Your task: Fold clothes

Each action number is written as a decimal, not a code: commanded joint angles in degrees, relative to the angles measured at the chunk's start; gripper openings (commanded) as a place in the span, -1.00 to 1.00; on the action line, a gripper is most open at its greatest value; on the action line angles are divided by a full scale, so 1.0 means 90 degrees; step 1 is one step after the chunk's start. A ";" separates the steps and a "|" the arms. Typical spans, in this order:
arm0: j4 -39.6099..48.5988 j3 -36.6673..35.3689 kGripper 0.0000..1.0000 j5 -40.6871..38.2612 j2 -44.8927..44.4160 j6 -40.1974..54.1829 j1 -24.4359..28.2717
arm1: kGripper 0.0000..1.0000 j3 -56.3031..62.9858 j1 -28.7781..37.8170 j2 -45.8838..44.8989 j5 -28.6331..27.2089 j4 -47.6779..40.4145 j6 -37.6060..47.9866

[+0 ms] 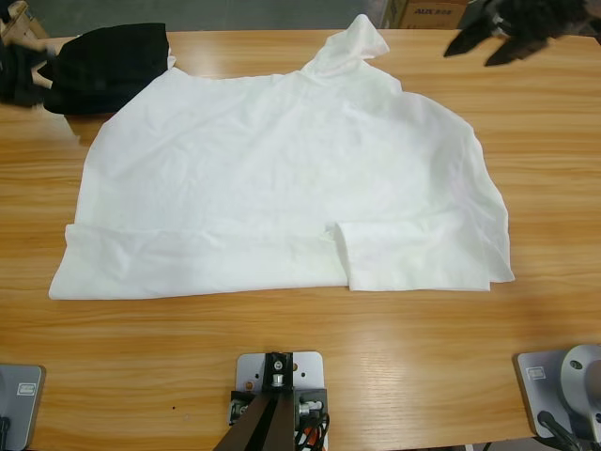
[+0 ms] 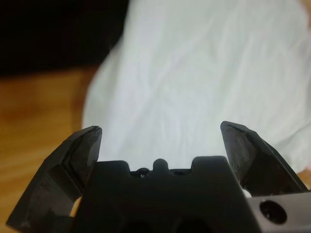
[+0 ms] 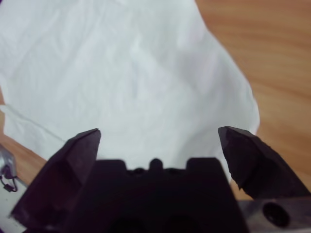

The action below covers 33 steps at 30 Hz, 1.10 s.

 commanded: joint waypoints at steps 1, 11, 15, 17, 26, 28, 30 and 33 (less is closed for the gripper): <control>0.0211 -0.0725 0.83 -0.0234 0.1415 0.0265 0.0461 | 0.99 -0.1040 -0.0099 0.1072 0.0160 0.0642 -0.0120; -0.0065 0.0646 0.84 -0.0353 0.1503 0.1000 0.0748 | 1.00 -0.0972 -0.0142 0.1062 0.0047 0.0763 -0.0120; -0.0604 0.0496 0.84 -0.0451 0.1704 0.1025 0.0888 | 1.00 -0.0915 -0.0140 0.0996 0.0045 0.0783 -0.0157; -0.0823 0.0484 0.84 -0.0826 0.1780 0.1049 0.1045 | 1.00 -0.0796 -0.0142 0.0996 0.0045 0.0791 -0.0173; -0.0838 0.0314 0.52 -0.2410 0.2507 0.1330 0.1699 | 1.00 -0.0704 -0.0142 0.1070 0.0025 0.0797 -0.0179; -0.0842 0.0314 0.50 -0.2574 0.2571 0.1342 0.1818 | 1.00 -0.0704 -0.0142 0.1091 0.0025 0.0793 -0.0179; -0.0844 0.0281 0.50 -0.2705 0.2618 0.1349 0.1867 | 1.00 -0.0686 -0.0142 0.1101 0.0025 0.0797 -0.0179; -0.0844 0.0238 0.50 -0.2851 0.2727 0.1349 0.1898 | 1.00 -0.0681 -0.0138 0.1091 0.0025 0.0797 -0.0179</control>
